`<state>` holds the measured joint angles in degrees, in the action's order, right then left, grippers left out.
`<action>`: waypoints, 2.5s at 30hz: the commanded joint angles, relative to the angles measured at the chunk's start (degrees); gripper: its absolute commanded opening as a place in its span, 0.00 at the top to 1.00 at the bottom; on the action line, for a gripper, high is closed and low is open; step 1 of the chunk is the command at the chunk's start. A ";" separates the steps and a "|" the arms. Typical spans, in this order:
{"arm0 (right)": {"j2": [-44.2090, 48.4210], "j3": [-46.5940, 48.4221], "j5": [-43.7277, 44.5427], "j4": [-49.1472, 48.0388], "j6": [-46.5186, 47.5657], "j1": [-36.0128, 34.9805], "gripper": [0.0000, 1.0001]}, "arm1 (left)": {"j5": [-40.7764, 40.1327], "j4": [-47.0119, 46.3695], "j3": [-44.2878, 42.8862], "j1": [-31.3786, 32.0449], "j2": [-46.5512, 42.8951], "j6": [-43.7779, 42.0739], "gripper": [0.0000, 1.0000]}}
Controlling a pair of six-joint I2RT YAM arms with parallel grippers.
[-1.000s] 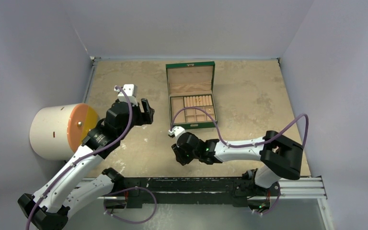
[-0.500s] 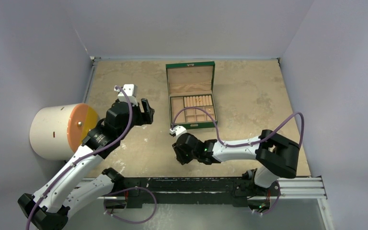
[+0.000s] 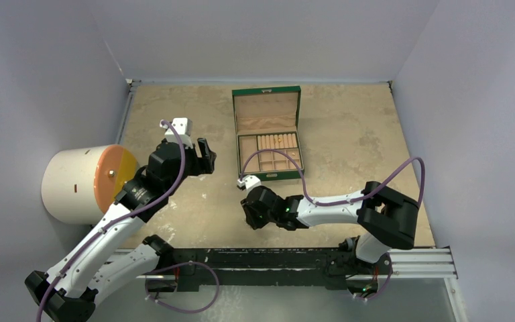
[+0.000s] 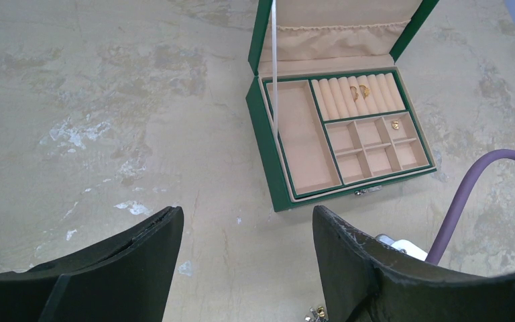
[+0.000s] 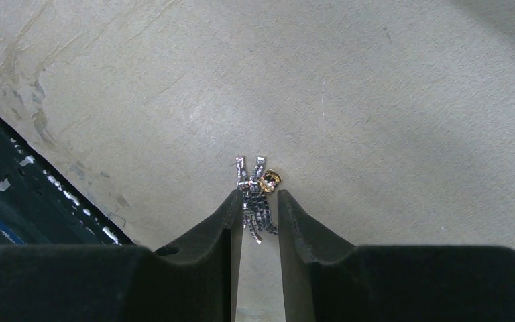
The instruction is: Organize the mixed jewelry
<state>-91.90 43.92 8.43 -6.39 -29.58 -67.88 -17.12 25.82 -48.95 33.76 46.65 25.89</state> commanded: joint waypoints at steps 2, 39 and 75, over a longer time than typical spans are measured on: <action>-0.62 2.10 2.11 -1.44 -0.96 -0.41 0.74 | -0.01 -1.55 -0.25 -0.55 -0.47 -0.84 0.30; 7.50 -1.04 8.93 0.42 -2.29 -0.33 1.00 | -0.19 -1.48 -0.19 -0.53 -0.82 -0.84 0.30; -0.72 1.71 2.52 -4.51 -0.04 -0.32 0.74 | -0.01 -1.53 -0.20 -0.60 -0.62 -0.84 0.30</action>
<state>-92.31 43.18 10.90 -9.41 -30.35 -67.88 -17.15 25.82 -48.95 33.74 46.59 25.89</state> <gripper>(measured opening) 0.263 0.700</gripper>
